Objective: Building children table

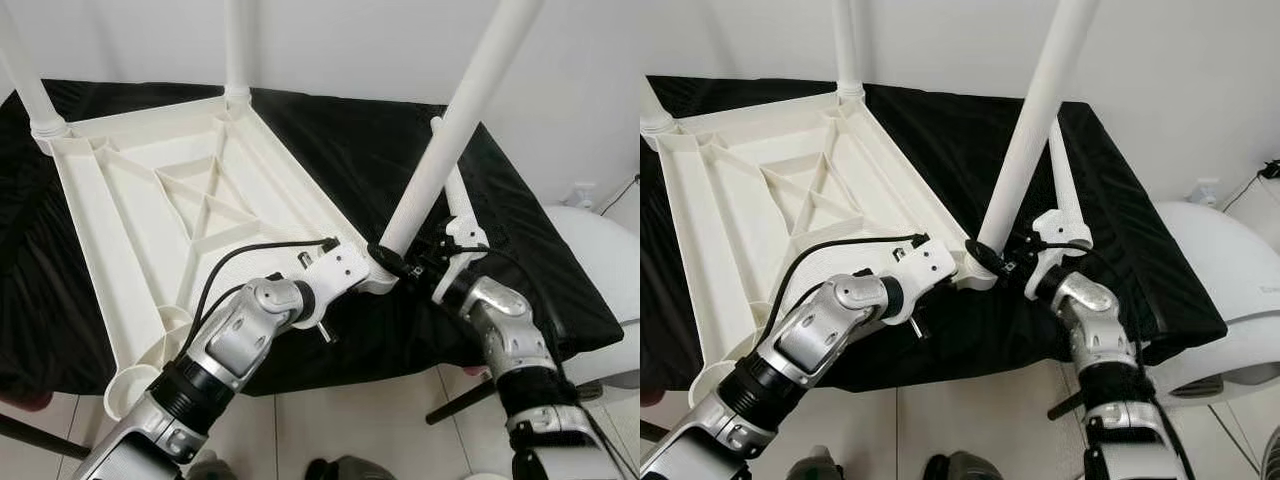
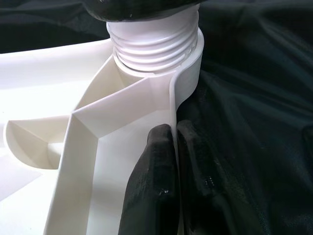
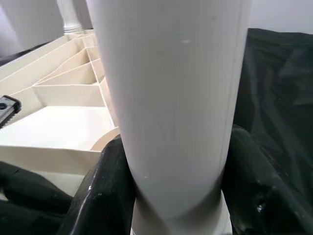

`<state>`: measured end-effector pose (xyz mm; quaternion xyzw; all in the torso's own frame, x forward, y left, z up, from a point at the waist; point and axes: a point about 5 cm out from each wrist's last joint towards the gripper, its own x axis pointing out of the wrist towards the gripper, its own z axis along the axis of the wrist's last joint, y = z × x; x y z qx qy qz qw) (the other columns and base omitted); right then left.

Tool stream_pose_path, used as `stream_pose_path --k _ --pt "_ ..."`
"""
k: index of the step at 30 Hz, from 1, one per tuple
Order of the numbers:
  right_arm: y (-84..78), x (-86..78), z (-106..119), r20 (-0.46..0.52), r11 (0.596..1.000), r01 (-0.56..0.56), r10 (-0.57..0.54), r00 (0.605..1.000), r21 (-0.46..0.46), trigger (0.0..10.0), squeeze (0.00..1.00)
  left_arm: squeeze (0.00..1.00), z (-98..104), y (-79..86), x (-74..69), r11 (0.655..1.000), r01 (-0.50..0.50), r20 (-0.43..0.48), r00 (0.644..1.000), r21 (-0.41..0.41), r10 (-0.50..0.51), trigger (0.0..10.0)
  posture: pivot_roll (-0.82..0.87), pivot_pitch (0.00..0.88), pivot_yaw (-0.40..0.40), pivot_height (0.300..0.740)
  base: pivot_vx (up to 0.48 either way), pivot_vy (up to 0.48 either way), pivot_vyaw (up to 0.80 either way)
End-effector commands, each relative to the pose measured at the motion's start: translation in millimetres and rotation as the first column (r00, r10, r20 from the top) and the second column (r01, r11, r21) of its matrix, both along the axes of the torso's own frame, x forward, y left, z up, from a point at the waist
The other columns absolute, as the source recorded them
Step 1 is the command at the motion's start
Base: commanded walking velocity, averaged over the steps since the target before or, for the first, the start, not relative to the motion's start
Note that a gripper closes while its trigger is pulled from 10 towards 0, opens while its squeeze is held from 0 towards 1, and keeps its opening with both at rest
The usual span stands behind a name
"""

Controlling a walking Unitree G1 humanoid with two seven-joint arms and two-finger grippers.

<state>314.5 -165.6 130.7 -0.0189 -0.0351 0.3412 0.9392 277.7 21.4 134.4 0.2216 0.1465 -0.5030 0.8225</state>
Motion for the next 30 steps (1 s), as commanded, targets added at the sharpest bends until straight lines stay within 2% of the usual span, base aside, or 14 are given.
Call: stream_pose_path --k 1,3,6,10,13,17,18,21,22,23,25,26,28,30 --pt "-3.2 4.0 12 0.041 0.997 0.075 -0.076 0.996 0.029 10.0 0.0 0.0 3 -10.6 -7.9 0.997 0.072 0.003 0.997 -0.017 -0.072 10.0 0.03 0.003 -0.12 0.74 0.0 0.0 0.0" --pt "-1.7 3.1 12 0.04 0.995 0.089 -0.091 0.995 0.04 10.0 0.0 0.0 3 -10.6 -8.2 0.997 0.073 0.003 0.997 -0.017 -0.073 10.0 0.03 0.003 -0.12 0.74 0.0 0.0 0.0" --pt "11.1 -2.3 14 0.05 0.982 0.173 -0.177 0.983 0.077 10.0 0.0 0.0 2 -10.7 -9.3 0.997 0.079 0.001 0.997 -0.015 -0.079 10.0 0.04 0.004 -0.122 0.74 0.0 0.0 0.0" --pt "17.2 -5.2 16 0.042 0.96 0.257 -0.263 0.964 0.109 10.0 0.0 0.0 2 -10.7 -9.8 0.997 0.08 0.0 0.997 -0.014 -0.08 10.0 0.04 0.005 -0.122 0.74 0.0 0.0 0.0" --pt "24.4 -7.9 17 0.009 0.898 0.415 -0.42 0.907 0.148 10.0 0.0 0.0 2 -10.7 -10.8 0.996 0.083 -0.002 0.997 -0.013 -0.083 10.0 0.04 0.004 -0.118 0.74 0.0 0.0 0.0" --pt "28.7 -9.1 18 0.012 0.886 0.44 -0.446 0.895 0.146 10.0 0.0 0.0 2 -10.9 -11.2 0.996 0.085 -0.003 0.996 -0.013 -0.085 10.0 0.04 0.004 -0.118 0.74 0.0 0.0 0.0" --pt "33.9 -10.0 18 -0.003 0.868 0.472 -0.477 0.879 0.155 10.0 0.0 0.0 1 -11.1 -11.2 0.996 0.086 -0.004 0.996 -0.013 -0.087 10.0 0.03 0.003 -0.115 0.74 0.0 0.0 0.0" --pt "39.7 -10.1 18 -0.02 0.85 0.502 -0.506 0.863 0.157 10.0 0.0 0.0 1 -11.3 -11.0 0.996 0.088 -0.004 0.996 -0.012 -0.089 10.0 0.04 0.003 -0.115 0.74 0.0 0.0 0.0" --pt "47.8 -10.2 17 -0.043 0.843 0.513 -0.513 0.857 0.162 10.0 0.0 0.0 2 -11.7 -10.9 0.996 0.09 -0.003 0.996 -0.011 -0.09 10.0 0.04 0.0 -0.113 0.74 0.0 0.0 0.0" --pt "47.8 -10.2 17 -0.043 0.843 0.513 -0.513 0.857 0.162 10.0 0.0 0.0 2 -11.7 -10.9 0.996 0.09 -0.003 0.996 -0.011 -0.09 10.0 0.04 0.0 -0.113 0.74 0.0 0.0 0.0" --pt "65.5 -10.7 13 -0.079 0.853 0.497 -0.491 0.868 0.162 10.0 0.0 0.0 1 -13.0 -12.2 0.995 0.096 -0.004 0.995 -0.012 -0.096 10.0 0.05 0.0 -0.117 0.74 0.0 0.0 0.0" --pt "65.5 -10.7 13 -0.079 0.853 0.497 -0.491 0.868 0.162 10.0 0.0 0.0 1 -13.0 -12.2 0.995 0.096 -0.004 0.995 -0.012 -0.096 10.0 0.05 0.0 -0.117 0.74 0.0 0.0 0.0" --pt "76.8 -13.0 11 -0.099 0.862 0.485 -0.476 0.874 0.146 10.0 0.0 0.0 1 -13.2 -13.2 0.996 0.093 -0.006 0.996 -0.013 -0.093 10.0 0.05 0.0 -0.12 0.74 0.0 0.0 0.0" --pt "78.9 -13.9 11 -0.104 0.86 0.491 -0.48 0.871 0.141 10.0 0.0 0.0 1 -13.0 -13.2 0.996 0.09 -0.006 0.996 -0.014 -0.09 10.0 0.05 0.0 -0.12 0.74 0.0 0.0 0.0"
